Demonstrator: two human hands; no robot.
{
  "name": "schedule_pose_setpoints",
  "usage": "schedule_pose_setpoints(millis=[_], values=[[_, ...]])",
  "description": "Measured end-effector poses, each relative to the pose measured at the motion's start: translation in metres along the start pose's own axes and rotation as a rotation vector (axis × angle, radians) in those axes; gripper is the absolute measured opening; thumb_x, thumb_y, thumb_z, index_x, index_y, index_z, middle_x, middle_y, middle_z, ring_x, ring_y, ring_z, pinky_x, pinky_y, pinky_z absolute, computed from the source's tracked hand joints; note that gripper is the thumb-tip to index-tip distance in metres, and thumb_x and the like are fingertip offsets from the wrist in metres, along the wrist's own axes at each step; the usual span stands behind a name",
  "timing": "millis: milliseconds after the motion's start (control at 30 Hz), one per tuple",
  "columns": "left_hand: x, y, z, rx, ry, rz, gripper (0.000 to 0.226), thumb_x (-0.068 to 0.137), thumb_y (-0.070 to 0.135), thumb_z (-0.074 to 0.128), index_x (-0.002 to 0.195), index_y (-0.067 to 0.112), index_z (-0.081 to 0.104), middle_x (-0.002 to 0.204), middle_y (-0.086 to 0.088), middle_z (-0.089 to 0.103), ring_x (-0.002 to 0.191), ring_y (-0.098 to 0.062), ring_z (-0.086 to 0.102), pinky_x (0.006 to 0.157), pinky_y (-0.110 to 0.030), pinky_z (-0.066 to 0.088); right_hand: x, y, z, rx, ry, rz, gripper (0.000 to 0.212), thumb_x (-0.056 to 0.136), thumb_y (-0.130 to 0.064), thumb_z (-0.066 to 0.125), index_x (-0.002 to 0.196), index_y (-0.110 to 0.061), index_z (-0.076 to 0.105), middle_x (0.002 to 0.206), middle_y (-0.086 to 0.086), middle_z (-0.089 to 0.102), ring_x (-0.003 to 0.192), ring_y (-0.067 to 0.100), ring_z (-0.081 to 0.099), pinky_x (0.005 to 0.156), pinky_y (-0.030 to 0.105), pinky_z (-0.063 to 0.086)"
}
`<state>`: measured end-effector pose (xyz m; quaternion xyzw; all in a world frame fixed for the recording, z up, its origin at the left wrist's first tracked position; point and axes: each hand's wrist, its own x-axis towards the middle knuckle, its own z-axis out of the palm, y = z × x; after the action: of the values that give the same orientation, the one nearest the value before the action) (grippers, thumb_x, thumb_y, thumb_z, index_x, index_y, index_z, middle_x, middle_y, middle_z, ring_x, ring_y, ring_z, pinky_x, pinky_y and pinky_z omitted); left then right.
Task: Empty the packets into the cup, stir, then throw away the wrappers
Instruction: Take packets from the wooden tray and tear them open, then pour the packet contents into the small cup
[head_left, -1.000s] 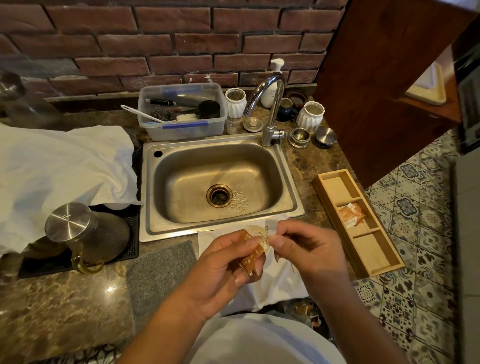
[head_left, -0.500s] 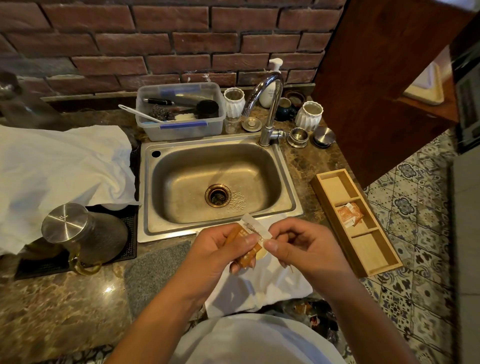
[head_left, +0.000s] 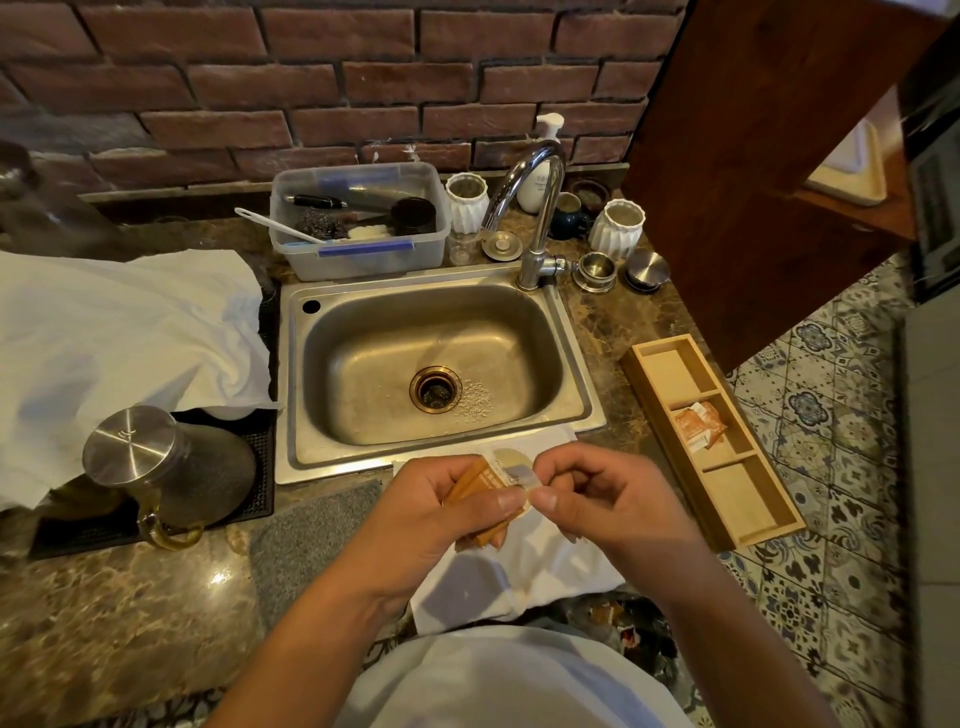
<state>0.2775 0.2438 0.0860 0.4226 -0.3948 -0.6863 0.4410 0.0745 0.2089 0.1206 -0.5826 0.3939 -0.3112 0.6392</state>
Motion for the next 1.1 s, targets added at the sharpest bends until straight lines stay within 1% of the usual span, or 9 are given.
schedule_pose_setpoints(millis=[200,300,400,500,600,667,800,933,1100], values=[[-0.001,-0.013,0.016,-0.389,-0.105,-0.036,0.023,0.083,0.029,0.081,0.098,0.011,0.078,0.055,0.0,0.058,0.042,-0.002,0.039,0.05,-0.018,0.033,-0.001,0.003,0.006,0.07,0.032,-0.129,0.008,0.082,-0.021,0.073,0.087,-0.015,0.075,0.07,-0.004,0.063,0.063,0.007,0.057,0.06,0.019,0.049],[0.0,-0.019,0.026,-0.574,-0.143,-0.042,0.025,0.086,0.024,0.08,0.102,0.006,0.075,0.054,0.001,0.056,0.042,-0.001,0.04,0.049,-0.018,0.038,-0.001,0.007,0.01,0.108,0.06,-0.175,0.008,0.085,-0.017,0.071,0.09,-0.012,0.075,0.072,-0.006,0.065,0.065,0.007,0.058,0.062,0.019,0.05],[0.003,-0.019,0.03,-0.63,-0.133,-0.053,0.034,0.085,0.023,0.08,0.101,-0.003,0.065,0.053,-0.002,0.053,0.042,-0.002,0.04,0.048,-0.018,0.04,0.001,0.012,0.01,0.146,0.084,-0.176,0.005,0.084,-0.019,0.073,0.088,-0.017,0.076,0.071,-0.003,0.065,0.063,0.011,0.057,0.061,0.023,0.05],[0.006,-0.017,0.029,-0.616,-0.13,-0.035,0.028,0.087,0.022,0.079,0.093,0.0,0.064,0.055,-0.002,0.056,0.042,-0.002,0.04,0.048,-0.018,0.039,0.003,0.017,0.012,0.248,0.082,-0.146,0.012,0.082,-0.025,0.079,0.087,-0.015,0.074,0.067,0.001,0.06,0.061,0.016,0.053,0.059,0.028,0.047],[0.008,-0.016,0.025,-0.624,-0.101,-0.022,0.022,0.085,0.021,0.08,0.079,0.007,0.064,0.053,-0.002,0.051,0.041,-0.003,0.039,0.047,-0.018,0.038,0.003,0.017,0.009,0.477,0.065,-0.167,0.002,0.087,-0.013,0.069,0.088,-0.012,0.07,0.063,0.001,0.056,0.057,0.014,0.05,0.057,0.026,0.045],[0.007,-0.015,0.018,-0.567,-0.011,-0.019,0.022,0.081,0.022,0.083,0.075,0.01,0.066,0.052,-0.002,0.051,0.041,-0.004,0.037,0.046,-0.018,0.036,0.003,0.013,0.0,0.559,0.094,-0.155,0.007,0.087,-0.014,0.073,0.088,-0.009,0.069,0.062,0.002,0.054,0.055,0.012,0.049,0.055,0.024,0.045],[0.004,-0.018,0.005,-0.282,0.191,0.002,0.016,0.077,0.029,0.08,0.078,0.015,0.072,0.059,-0.005,0.057,0.044,-0.006,0.041,0.049,-0.017,0.038,-0.002,0.016,-0.011,0.372,0.178,-0.047,0.006,0.079,-0.012,0.075,0.085,-0.01,0.072,0.061,0.004,0.057,0.055,0.016,0.05,0.054,0.026,0.045],[0.005,-0.016,0.002,-0.091,0.227,0.05,0.024,0.084,0.039,0.074,0.076,0.017,0.071,0.064,-0.006,0.063,0.05,-0.01,0.044,0.051,-0.017,0.04,-0.004,0.023,-0.01,0.325,0.254,0.015,0.012,0.076,-0.023,0.078,0.081,-0.013,0.074,0.056,0.001,0.056,0.05,0.014,0.048,0.05,0.024,0.041],[0.009,-0.017,0.005,-0.089,0.267,0.029,0.034,0.084,0.041,0.072,0.079,0.007,0.07,0.068,-0.013,0.064,0.051,-0.011,0.052,0.054,-0.019,0.044,-0.001,0.03,-0.008,0.316,0.29,0.022,0.003,0.085,-0.019,0.075,0.083,-0.018,0.077,0.056,-0.003,0.058,0.05,0.011,0.048,0.05,0.022,0.042]])
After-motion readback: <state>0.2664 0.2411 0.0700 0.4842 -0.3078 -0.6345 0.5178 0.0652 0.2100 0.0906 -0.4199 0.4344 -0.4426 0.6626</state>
